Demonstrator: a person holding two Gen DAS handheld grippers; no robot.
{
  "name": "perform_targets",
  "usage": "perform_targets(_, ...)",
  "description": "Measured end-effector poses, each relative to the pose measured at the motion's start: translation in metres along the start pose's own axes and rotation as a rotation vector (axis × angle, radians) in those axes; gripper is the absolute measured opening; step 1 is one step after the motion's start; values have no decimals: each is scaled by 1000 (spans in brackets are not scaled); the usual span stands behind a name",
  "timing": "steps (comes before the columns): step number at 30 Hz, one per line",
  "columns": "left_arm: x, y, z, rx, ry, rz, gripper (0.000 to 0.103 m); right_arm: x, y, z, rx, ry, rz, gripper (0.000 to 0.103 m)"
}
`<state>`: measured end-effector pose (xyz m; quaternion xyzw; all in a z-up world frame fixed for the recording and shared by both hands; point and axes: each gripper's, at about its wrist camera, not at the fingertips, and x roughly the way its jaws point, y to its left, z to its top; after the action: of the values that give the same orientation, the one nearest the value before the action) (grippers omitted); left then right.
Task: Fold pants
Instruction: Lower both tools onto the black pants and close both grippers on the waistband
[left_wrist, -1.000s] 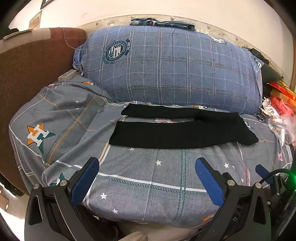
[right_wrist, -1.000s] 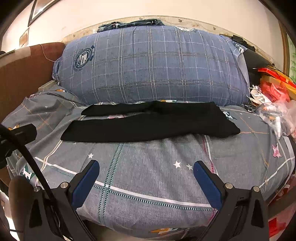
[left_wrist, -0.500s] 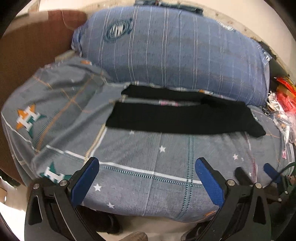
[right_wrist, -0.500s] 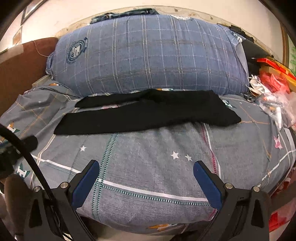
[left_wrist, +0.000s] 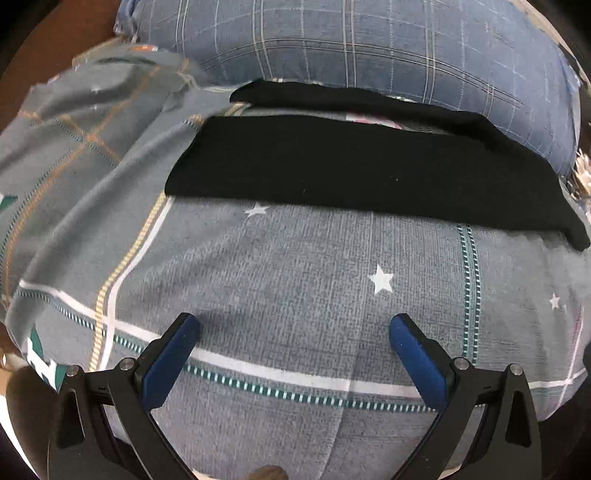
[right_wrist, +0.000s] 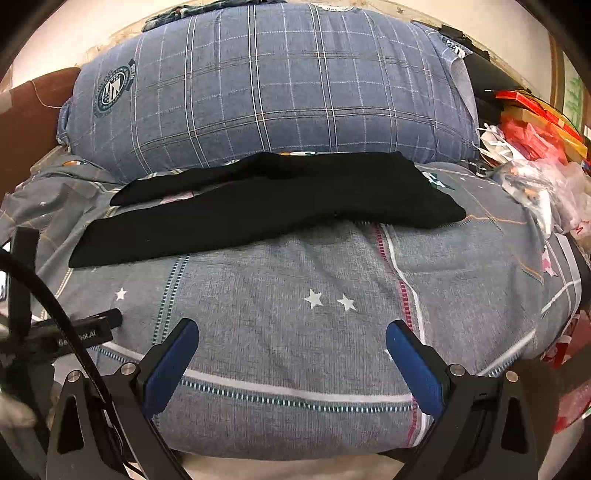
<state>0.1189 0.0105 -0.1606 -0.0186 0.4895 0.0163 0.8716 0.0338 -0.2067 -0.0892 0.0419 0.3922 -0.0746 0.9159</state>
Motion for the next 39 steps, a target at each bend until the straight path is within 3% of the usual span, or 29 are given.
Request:
perform_targets(5, -2, 4, -3, 12, 3, -35, 103, 17, 3, 4, -11, 31, 30, 103)
perform_targets(9, -5, 4, -4, 58, 64, -54, 101, 26, -5, 14, 7, 26, 31, 103)
perform_targets(10, -4, 5, 1, 56, 73, -65, 96, 30, -9, 18, 13, 27, 30, 103)
perform_targets(12, -16, 10, 8, 41, 70, -112, 55, 35, -16, 25, 22, 29, 25, 103)
perform_targets(14, -23, 16, 18, 15, 85, -186, 46, 42, -28, 38, 33, 27, 20, 103)
perform_targets(16, -32, 24, 37, -15, 58, -207, 46, 49, -45, 54, 49, 21, 22, 103)
perform_targets(20, -40, 31, 80, -21, -12, -168, 54, 60, -80, 97, 67, 1, 3, 103)
perform_targets(24, -36, 32, 112, -35, -61, -131, 55, 67, -107, 129, 84, -17, 9, 103)
perform_targets(29, -17, 38, 155, -33, -24, -155, 55, 92, -122, 160, 16, -18, 70, 103)
perform_targets(31, -9, 41, 176, -4, -22, -163, 64, 107, -129, 176, -22, -4, 70, 103)
perform_targets(32, -3, 42, 186, 9, -19, -164, 68, 119, -130, 188, -66, 12, 75, 103)
perform_targets(35, 26, 46, 221, 52, 3, -161, 68, 153, -132, 216, -141, 88, 117, 99)
perform_targets(39, 85, 62, 267, 32, 100, -222, 68, 203, -130, 250, -180, 212, 207, 90)
